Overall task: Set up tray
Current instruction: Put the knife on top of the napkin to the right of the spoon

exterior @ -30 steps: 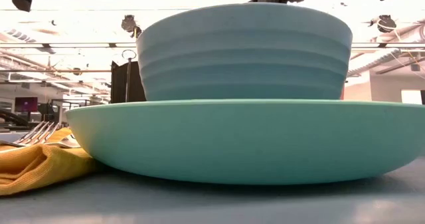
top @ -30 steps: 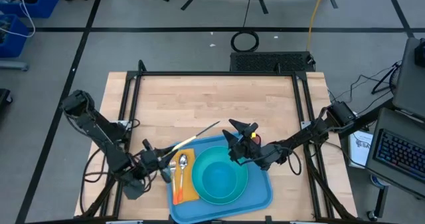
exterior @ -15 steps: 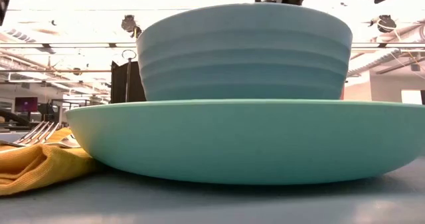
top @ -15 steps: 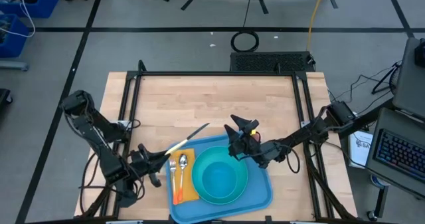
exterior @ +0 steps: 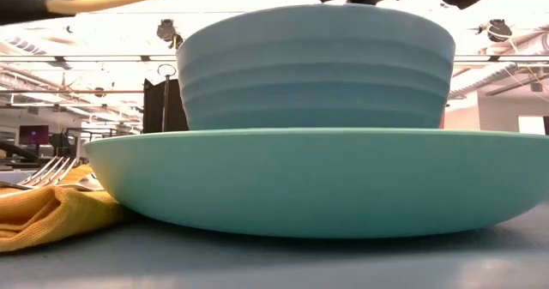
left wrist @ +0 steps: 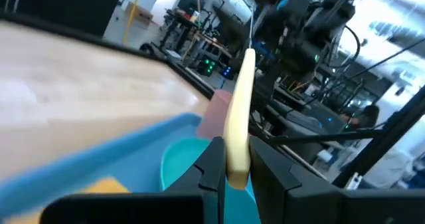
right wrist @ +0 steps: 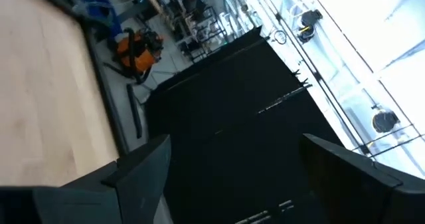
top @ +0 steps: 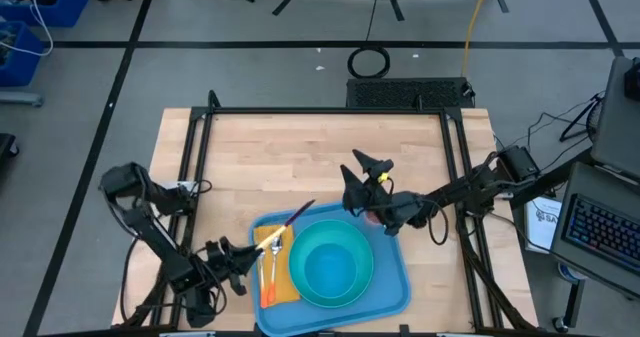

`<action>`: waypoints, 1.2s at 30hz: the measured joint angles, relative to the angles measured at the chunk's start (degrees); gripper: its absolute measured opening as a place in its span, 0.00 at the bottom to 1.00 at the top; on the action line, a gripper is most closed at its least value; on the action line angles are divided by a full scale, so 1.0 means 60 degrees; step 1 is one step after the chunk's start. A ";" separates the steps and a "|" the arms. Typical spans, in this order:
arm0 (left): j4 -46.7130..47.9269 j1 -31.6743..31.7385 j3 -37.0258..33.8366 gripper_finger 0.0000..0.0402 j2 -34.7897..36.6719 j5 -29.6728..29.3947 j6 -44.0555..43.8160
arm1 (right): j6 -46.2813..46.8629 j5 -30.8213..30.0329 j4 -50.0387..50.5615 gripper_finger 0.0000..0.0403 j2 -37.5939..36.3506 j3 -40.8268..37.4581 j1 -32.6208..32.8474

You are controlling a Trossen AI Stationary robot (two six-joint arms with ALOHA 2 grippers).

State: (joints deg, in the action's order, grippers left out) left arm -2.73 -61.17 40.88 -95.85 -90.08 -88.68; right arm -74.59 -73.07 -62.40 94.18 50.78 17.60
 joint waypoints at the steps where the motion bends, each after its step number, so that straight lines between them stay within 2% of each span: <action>1: -0.0484 -0.0028 0.0000 0.12 -0.0262 0.0001 0.0001 | 0.0032 0.0094 -0.0042 0.79 -0.0067 0.0000 -0.0083; 7: -0.3024 -0.0277 0.0000 0.12 -0.1408 0.0000 0.0482 | 0.0302 0.0697 -0.0125 0.79 -0.0335 0.0000 -0.0338; 13: -0.5382 -0.0327 0.0176 0.12 -0.2170 0.0082 0.1924 | 0.0679 0.1483 -0.0104 0.79 -0.0336 0.0000 -0.0360; 23: -0.5226 -0.0538 0.1737 0.12 -0.3654 0.0052 0.1981 | 0.1942 0.1470 -0.0096 0.79 -0.0336 0.0000 -0.0256; 30: -0.4495 -0.0338 0.2327 0.12 -0.3716 0.0005 0.2215 | 0.3067 0.1981 -0.0062 0.79 -0.0486 0.0000 0.0239; 36: -0.4226 -0.0367 0.2509 0.12 -0.3712 0.0000 0.2253 | 0.4734 0.2498 0.0115 0.79 -0.1089 0.0004 0.1195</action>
State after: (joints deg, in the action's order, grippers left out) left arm -28.09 -63.37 55.94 -118.13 -90.08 -75.17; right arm -46.18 -58.08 -61.72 87.64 50.81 24.77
